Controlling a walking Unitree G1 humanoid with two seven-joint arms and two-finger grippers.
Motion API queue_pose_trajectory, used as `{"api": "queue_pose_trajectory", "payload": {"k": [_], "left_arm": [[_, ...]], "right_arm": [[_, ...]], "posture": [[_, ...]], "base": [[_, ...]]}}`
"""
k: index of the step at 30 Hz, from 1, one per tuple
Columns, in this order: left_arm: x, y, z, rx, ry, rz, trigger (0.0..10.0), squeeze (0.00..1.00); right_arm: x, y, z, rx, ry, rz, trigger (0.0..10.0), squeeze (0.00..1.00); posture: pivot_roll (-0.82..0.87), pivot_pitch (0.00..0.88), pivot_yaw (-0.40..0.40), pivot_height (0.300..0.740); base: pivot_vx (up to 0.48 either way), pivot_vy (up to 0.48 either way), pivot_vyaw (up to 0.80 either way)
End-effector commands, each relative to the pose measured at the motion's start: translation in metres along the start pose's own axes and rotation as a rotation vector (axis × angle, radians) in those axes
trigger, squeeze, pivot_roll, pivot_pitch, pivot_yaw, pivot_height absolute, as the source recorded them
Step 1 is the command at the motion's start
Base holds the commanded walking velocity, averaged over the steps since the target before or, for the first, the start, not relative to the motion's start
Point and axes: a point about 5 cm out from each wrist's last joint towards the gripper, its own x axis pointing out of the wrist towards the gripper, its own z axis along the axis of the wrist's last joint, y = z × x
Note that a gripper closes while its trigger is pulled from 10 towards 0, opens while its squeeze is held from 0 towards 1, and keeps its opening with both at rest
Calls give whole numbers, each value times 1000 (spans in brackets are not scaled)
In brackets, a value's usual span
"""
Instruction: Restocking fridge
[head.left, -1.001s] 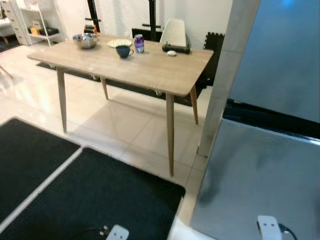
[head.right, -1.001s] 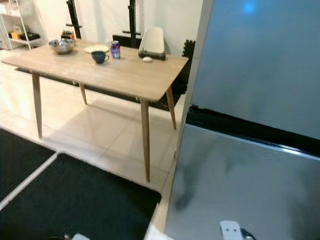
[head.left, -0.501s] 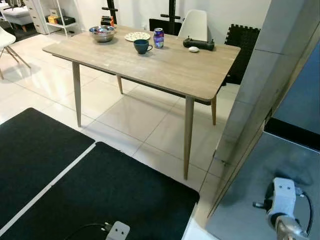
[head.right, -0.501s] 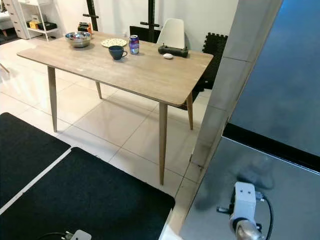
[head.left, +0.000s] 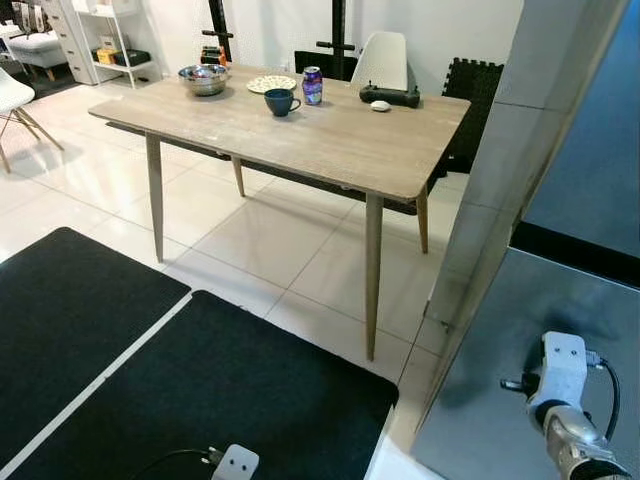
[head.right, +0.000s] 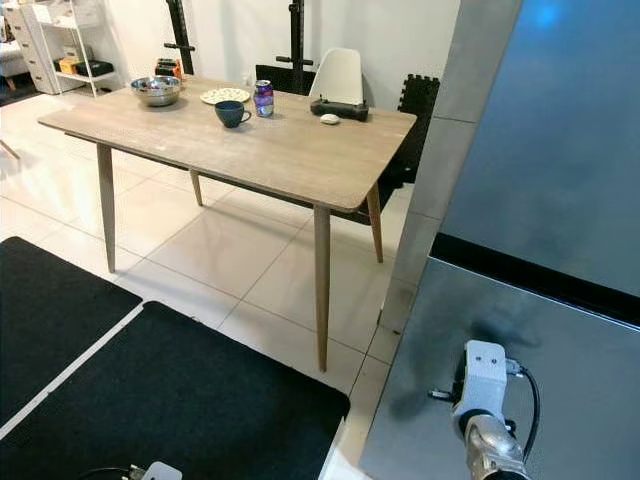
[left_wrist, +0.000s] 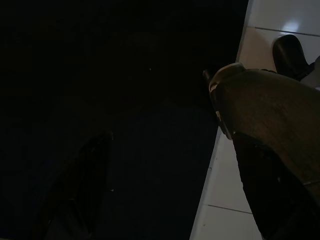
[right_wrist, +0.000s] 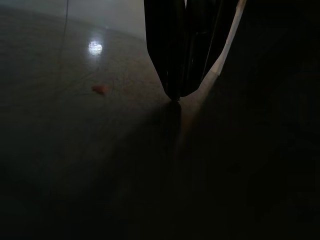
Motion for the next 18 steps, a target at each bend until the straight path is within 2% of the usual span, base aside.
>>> {"api": "queue_pose_trajectory", "payload": {"k": [1,3,6,7,9,10,11,14,16,17,18], "left_arm": [[-1,-6,-9,-12,30,-19,10000,0],[-1,-6,-9,-13,30,-19,10000,0],[-1,-7,-9,-16,32,-22,10000,0],[-1,-7,-9,-16,32,-22,10000,0],[0,-9,-9,-17,32,-26,10000,0],[0,-10,-9,-19,32,-28,10000,0],[0,-10,-9,-19,32,-28,10000,0],[0,-11,-9,-21,31,-30,10000,0],[0,-11,-9,-22,32,-30,10000,0],[0,-11,-10,-21,34,-30,10000,0],[0,-11,-10,-21,34,-30,10000,0]], "right_arm": [[5,1,23,-27,-84,36,10000,0],[4,4,17,-40,-54,59,10000,0],[-7,18,-27,-140,118,171,10000,0],[-7,18,-27,-140,118,171,10000,0],[-20,20,-63,-244,258,216,10000,0],[-30,18,-83,-280,336,217,10000,0],[-30,18,-83,-280,336,217,10000,0],[-52,8,-120,-298,479,195,10000,0],[-57,5,-127,-297,507,187,10000,0],[-70,0,-143,-298,572,174,10000,0],[-70,0,-143,-298,572,174,10000,0]], "posture": [[-59,0,-27,740],[-59,0,-27,740],[-60,0,-29,740],[-60,0,-29,740],[-58,0,-31,740],[-58,0,-31,740],[-58,0,-31,740],[-56,0,-31,740],[-56,0,-31,740],[-58,0,-30,740],[-58,0,-30,740]], "base": [[0,0,0],[0,0,0],[0,0,0],[0,0,0],[0,0,703],[0,0,781],[0,0,781],[0,0,781],[0,0,781],[0,0,781],[0,0,781]]}}
